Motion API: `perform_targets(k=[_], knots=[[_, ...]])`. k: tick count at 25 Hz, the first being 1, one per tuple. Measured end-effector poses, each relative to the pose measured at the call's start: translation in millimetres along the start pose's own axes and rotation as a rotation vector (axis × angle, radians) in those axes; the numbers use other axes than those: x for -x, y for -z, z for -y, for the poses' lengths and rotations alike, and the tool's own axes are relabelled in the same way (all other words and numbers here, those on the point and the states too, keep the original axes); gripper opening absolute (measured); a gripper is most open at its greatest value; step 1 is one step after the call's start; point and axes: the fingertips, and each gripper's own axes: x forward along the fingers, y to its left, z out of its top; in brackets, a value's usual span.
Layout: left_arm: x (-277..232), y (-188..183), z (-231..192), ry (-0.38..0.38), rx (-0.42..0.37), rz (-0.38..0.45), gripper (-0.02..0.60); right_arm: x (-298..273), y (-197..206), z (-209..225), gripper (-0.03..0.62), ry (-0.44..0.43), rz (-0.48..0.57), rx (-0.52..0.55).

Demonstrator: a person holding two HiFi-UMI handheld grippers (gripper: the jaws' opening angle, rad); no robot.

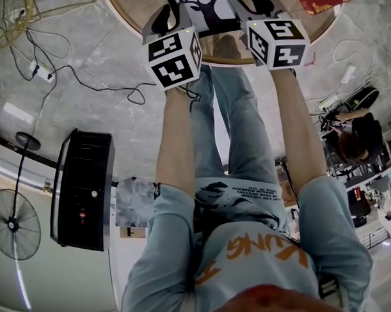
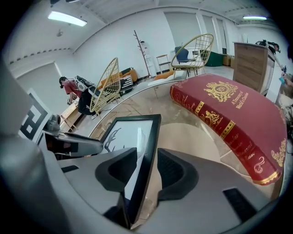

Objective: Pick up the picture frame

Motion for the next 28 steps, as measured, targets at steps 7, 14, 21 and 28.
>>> perform_targets(k=[7,14,21,28], knots=[[-3.3,1.8,0.8,0.03,0.055,0.012,0.1,-7.1,1.2,1.2,0.11,0.018,-0.008,-0.005],[-1.7,3.4,-1.1,0.054,0.083,0.032,0.097,-6.3,2.9,2.6,0.081,0.02,-0.005,-0.062],[7.1,6.8,-1.9,0.047,0.133,0.026,0.078,4.4,-0.7,-3.3,0.069,0.039,0.03,-0.071],[28.5,10.3,2.2,0.056,0.103,0.06,0.078,28.0,1.5,-15.1,0.067,0.058,0.094,-0.078]])
